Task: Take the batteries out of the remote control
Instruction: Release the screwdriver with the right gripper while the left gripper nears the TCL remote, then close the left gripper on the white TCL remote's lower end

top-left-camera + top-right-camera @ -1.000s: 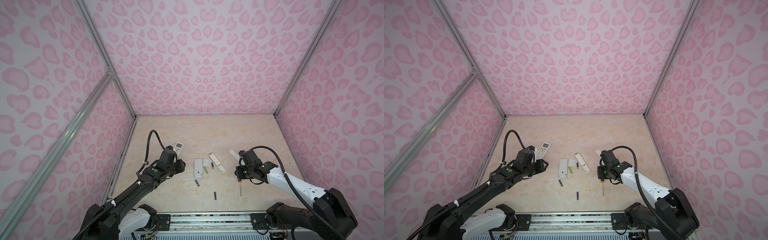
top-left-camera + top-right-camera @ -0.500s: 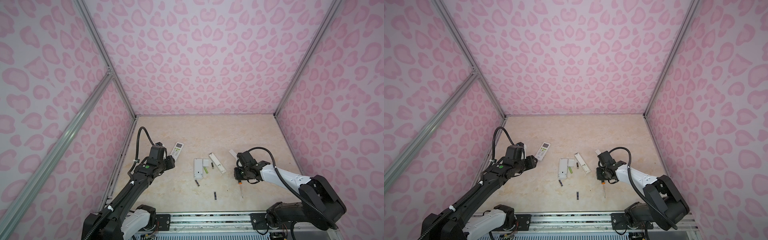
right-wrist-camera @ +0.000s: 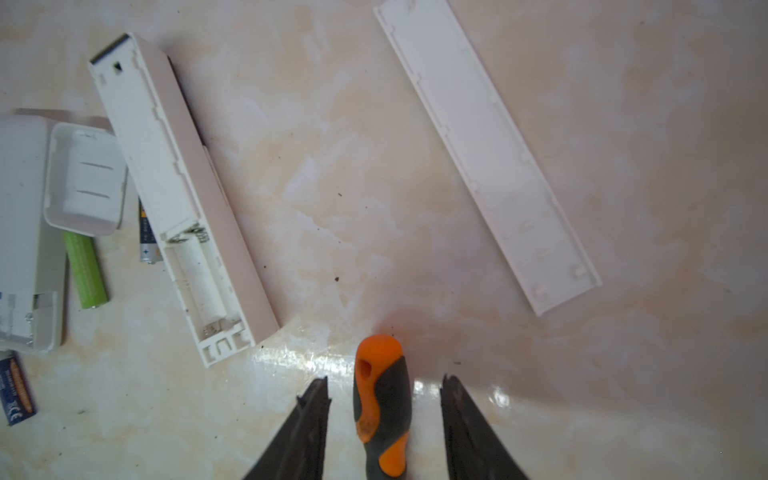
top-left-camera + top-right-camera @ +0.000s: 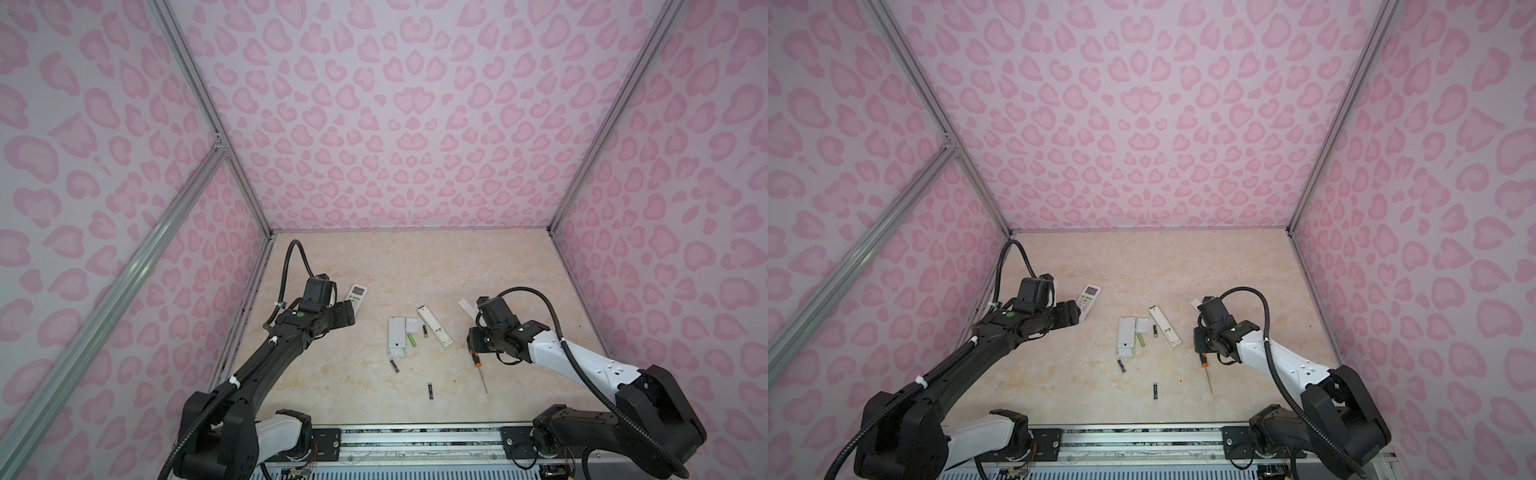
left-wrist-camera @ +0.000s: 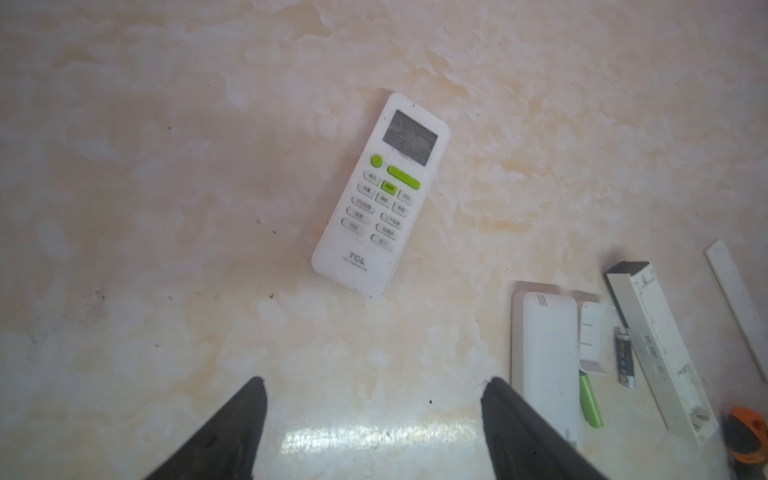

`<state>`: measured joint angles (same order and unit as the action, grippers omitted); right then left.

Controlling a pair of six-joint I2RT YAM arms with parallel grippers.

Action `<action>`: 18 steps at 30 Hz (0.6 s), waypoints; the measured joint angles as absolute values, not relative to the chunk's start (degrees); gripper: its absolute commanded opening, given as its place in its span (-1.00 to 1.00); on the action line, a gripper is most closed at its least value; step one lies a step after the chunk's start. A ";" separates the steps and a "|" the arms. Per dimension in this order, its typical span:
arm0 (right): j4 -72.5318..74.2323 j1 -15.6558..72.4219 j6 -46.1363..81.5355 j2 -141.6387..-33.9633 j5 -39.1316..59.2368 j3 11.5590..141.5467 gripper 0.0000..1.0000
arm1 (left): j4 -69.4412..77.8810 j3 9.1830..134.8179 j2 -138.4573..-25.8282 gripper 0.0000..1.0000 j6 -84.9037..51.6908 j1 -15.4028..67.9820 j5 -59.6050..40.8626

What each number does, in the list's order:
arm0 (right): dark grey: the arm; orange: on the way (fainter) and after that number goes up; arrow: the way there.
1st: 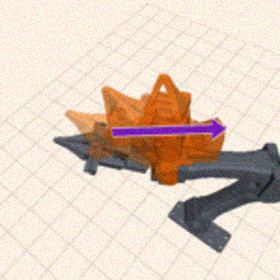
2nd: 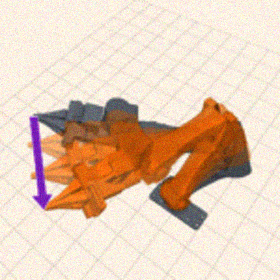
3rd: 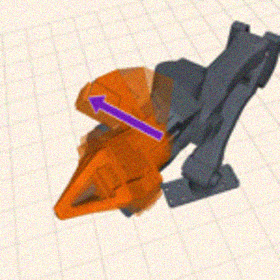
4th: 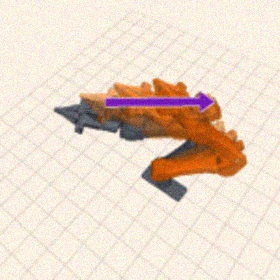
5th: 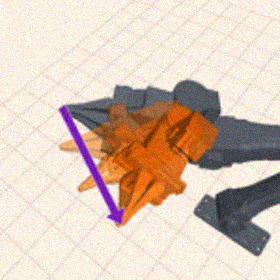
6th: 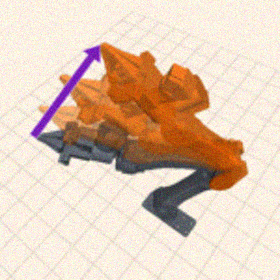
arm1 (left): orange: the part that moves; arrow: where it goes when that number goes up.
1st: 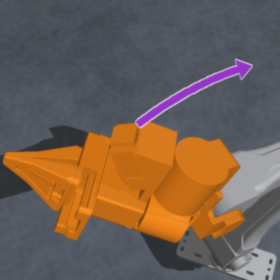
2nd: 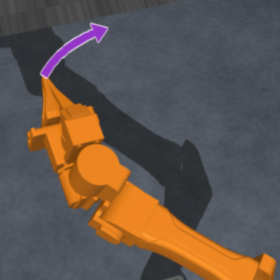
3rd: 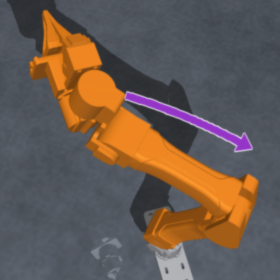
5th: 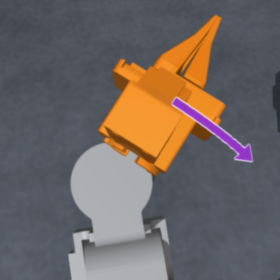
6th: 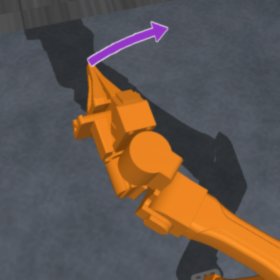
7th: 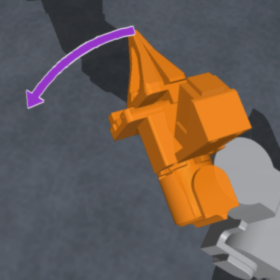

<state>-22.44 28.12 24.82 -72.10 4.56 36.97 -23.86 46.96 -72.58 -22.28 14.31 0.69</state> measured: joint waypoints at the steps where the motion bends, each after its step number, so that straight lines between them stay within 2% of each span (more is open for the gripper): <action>1: -22.50 28.12 24.77 -71.57 4.54 37.08 -0.08 | -23.81 48.05 -74.08 0.92 -21.82 14.31 1.52; 12: -23.68 28.49 24.43 -65.58 4.56 38.39 -0.08 | -24.73 64.07 -96.79 0.85 -16.60 16.01 4.89; 18: -21.91 29.36 25.52 -60.16 5.02 38.11 -0.15 | -27.00 69.76 -106.85 0.82 -16.51 17.30 5.63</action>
